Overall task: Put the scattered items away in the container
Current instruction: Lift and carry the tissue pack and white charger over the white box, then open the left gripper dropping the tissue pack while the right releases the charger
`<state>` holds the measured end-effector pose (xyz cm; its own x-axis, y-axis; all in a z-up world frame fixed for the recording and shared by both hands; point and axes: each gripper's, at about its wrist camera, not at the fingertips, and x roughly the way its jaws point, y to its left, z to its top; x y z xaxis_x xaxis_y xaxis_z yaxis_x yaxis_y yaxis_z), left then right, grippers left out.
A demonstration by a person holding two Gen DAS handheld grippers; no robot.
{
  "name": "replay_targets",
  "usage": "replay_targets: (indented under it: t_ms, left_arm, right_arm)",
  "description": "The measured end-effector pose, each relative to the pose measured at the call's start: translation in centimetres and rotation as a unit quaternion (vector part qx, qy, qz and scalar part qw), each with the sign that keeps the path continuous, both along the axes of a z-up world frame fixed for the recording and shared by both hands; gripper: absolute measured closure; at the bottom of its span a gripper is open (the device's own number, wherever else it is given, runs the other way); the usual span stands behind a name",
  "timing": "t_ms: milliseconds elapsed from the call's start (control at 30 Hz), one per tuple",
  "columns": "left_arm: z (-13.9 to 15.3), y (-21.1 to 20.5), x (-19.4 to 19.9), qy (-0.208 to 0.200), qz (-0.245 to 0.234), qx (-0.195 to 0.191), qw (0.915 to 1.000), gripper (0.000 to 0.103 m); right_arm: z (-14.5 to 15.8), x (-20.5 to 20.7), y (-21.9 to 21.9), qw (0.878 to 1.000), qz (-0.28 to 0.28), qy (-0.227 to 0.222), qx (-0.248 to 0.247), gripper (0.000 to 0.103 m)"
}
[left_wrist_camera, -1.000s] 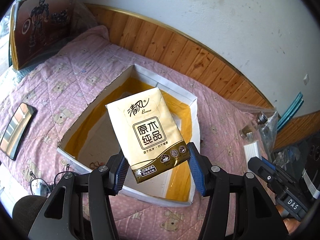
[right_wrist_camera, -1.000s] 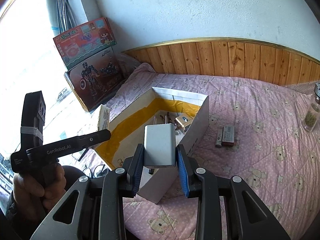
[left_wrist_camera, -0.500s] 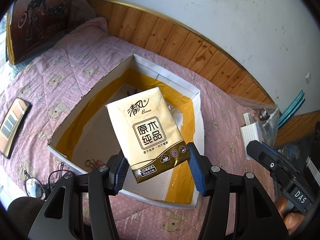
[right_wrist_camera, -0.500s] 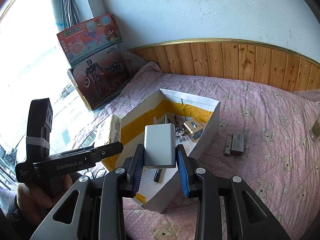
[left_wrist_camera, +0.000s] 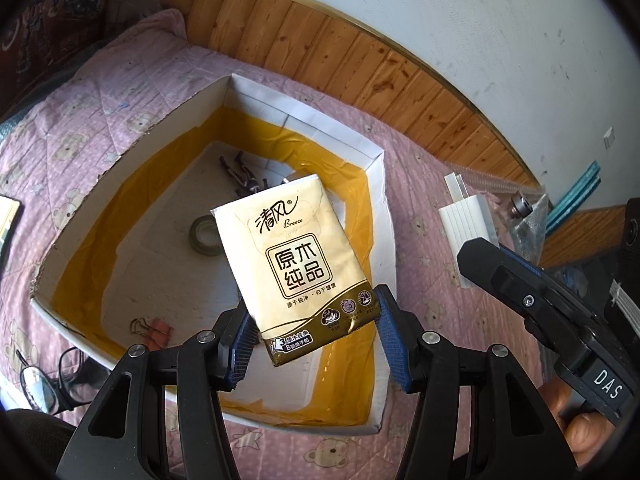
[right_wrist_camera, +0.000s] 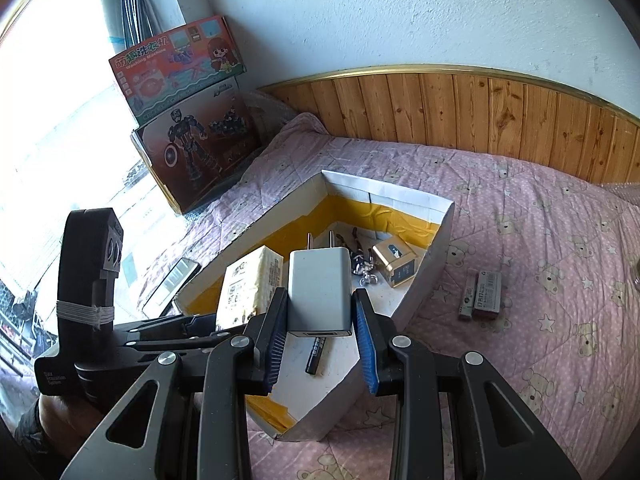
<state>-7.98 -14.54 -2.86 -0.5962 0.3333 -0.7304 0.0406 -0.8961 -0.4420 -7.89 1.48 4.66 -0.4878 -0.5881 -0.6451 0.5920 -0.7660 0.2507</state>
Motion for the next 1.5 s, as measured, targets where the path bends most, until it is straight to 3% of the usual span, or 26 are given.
replay_targets:
  t_ms: [333, 567, 1000, 1267, 1500]
  left_arm:
    - [-2.2, 0.4, -1.4, -0.031, -0.015, 0.052, 0.9981, 0.046]
    - [-3.0, 1.2, -3.0, -0.035, -0.04, 0.066, 0.9964, 0.045]
    - [-4.1, 0.5, -4.0, -0.041, -0.07, 0.155, 0.9846, 0.045]
    - [-4.9, 1.0, -4.0, -0.065, -0.089, 0.152, 0.9821, 0.045]
    - [-4.9, 1.1, -3.8, -0.071, -0.09, 0.112, 0.9871, 0.043]
  right_arm:
    - [-0.5, -2.3, -1.3, 1.0, 0.011, -0.015, 0.0, 0.07]
    - [-1.0, -4.0, -2.3, 0.999, 0.017, -0.031, -0.004, 0.07]
    - [-1.4, -7.5, -3.9, 0.998, 0.027, -0.059, -0.01, 0.07]
    - [-2.2, -10.4, -6.2, 0.994, 0.056, -0.091, -0.003, 0.07]
    - [-2.6, -12.0, -8.6, 0.993, 0.075, -0.091, 0.017, 0.07]
